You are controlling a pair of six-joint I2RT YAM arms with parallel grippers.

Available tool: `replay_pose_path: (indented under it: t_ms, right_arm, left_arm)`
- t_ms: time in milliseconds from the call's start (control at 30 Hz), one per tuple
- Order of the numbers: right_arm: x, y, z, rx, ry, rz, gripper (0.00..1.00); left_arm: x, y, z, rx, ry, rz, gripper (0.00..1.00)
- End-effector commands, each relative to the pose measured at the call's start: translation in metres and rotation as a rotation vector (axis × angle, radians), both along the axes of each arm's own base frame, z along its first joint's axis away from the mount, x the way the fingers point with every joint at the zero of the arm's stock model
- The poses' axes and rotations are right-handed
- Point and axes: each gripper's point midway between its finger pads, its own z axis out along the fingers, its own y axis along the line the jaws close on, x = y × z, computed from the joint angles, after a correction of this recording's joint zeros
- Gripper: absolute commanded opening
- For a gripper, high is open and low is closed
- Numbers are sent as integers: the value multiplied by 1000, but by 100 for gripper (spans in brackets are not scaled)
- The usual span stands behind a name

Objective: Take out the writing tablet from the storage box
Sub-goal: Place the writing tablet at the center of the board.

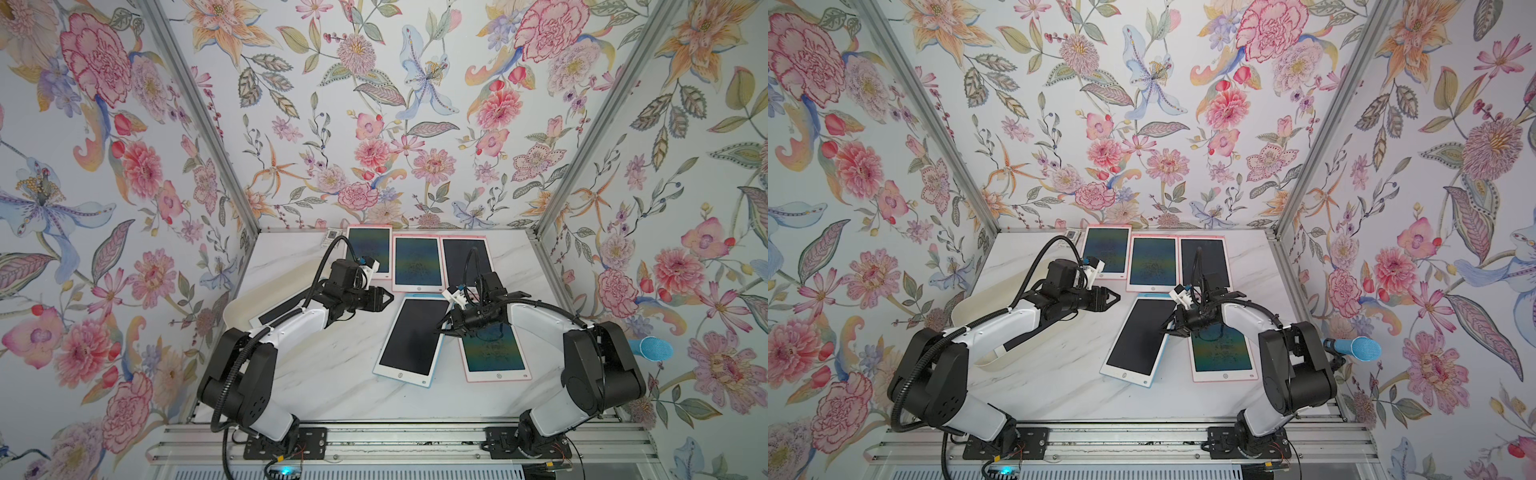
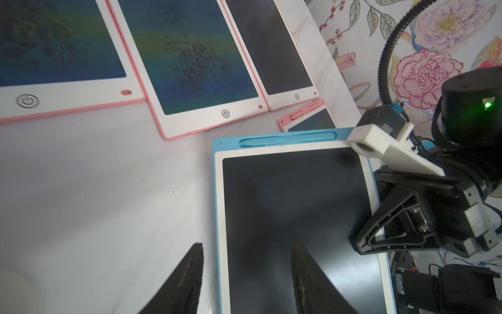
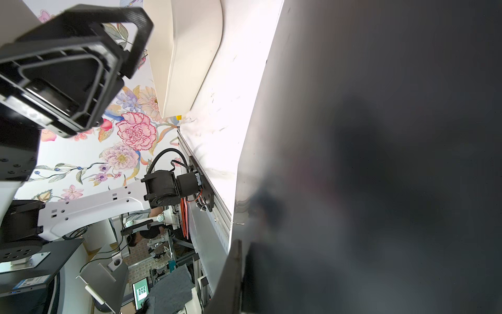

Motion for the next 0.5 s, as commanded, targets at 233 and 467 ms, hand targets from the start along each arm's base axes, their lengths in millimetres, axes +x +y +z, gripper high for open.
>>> replay_pose_path:
  t_ms: [233,467]
  right_arm:
    - [7,-3,-10,-39,-3,-3,0]
    - [9,-9,-19,-100,-6,-20,0]
  left_arm:
    - [-3,4,-54,113,114,60,57]
    - [-9,1,-88,127,191,45,58]
